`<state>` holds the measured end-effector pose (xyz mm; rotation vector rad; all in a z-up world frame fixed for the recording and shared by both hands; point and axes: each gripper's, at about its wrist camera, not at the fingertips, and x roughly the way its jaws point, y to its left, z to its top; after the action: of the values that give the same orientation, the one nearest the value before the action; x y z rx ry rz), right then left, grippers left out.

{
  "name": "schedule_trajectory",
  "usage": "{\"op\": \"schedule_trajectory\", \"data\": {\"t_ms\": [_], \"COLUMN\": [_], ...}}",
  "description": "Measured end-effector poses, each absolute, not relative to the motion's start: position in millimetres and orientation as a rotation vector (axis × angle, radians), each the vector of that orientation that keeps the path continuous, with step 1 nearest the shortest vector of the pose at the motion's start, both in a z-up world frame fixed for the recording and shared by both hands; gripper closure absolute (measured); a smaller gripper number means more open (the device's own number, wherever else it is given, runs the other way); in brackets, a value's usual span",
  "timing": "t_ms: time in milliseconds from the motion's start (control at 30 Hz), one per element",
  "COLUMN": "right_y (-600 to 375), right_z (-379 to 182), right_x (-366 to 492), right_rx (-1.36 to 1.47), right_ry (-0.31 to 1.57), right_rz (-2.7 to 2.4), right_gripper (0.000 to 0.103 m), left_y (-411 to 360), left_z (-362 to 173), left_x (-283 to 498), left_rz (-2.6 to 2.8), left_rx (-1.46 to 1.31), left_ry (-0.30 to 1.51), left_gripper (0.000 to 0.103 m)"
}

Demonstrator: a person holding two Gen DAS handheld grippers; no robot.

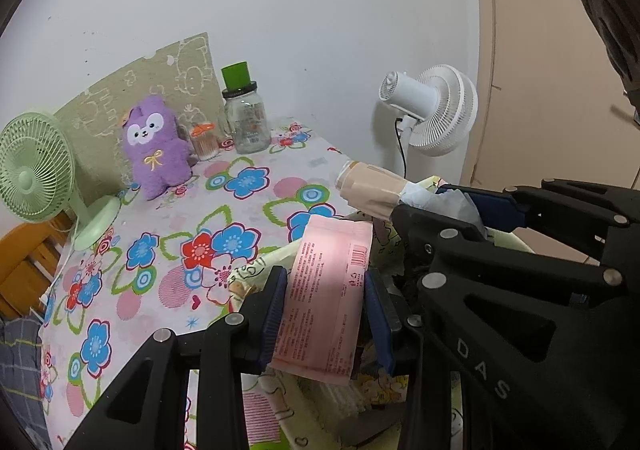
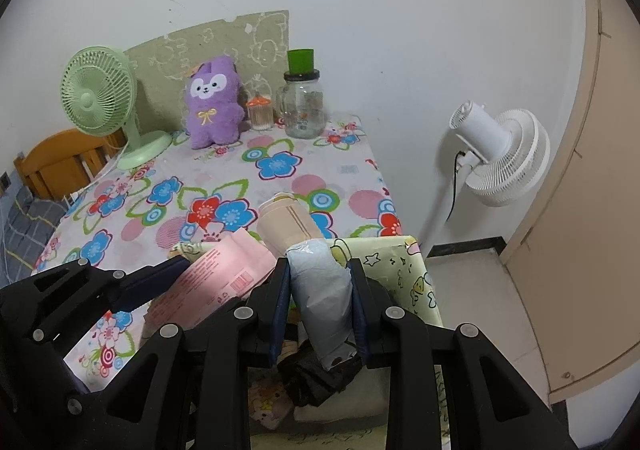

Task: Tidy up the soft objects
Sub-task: 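Open left tool over the box while right tool releases the roll inside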

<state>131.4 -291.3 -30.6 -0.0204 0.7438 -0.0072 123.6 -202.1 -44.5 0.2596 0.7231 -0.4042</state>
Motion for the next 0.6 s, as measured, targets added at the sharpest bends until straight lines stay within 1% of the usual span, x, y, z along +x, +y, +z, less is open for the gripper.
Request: {"op": "schedule_trajectory", "data": {"t_ms": [200, 267, 300, 333, 367, 433, 600], "right_y": [-300, -303, -305, -307, -309, -311, -307], "right_z": [-37, -37, -37, -37, -37, -35, -37], "right_x": [131, 129, 128, 128, 128, 126, 124], "right_rx": [0.017, 0.029, 0.033, 0.037, 0.04, 0.044, 0.061], "right_ry": [0.742, 0.737, 0.737, 0.735, 0.734, 0.725, 0.719], "right_rz": [-0.002, 0.003, 0.003, 0.003, 0.004, 0.004, 0.028], "right_gripper": [0.073, 0.073, 0.073, 0.073, 0.073, 0.073, 0.073], "left_y": [-212, -215, -217, -219, -221, -225, -224], "left_z": [-48, -49, -50, -50, -50, -49, -49], "left_x": [131, 132, 132, 130, 129, 126, 124], "left_rz": [-0.408, -0.427, -0.437, -0.442, -0.452, -0.454, -0.456], "left_rx": [0.266, 0.259, 0.257, 0.259, 0.265, 0.277, 0.268], "left_ry": [0.736, 0.742, 0.743, 0.739, 0.734, 0.724, 0.729], "left_gripper": [0.059, 0.043, 0.032, 0.029, 0.029, 0.025, 0.021]}}
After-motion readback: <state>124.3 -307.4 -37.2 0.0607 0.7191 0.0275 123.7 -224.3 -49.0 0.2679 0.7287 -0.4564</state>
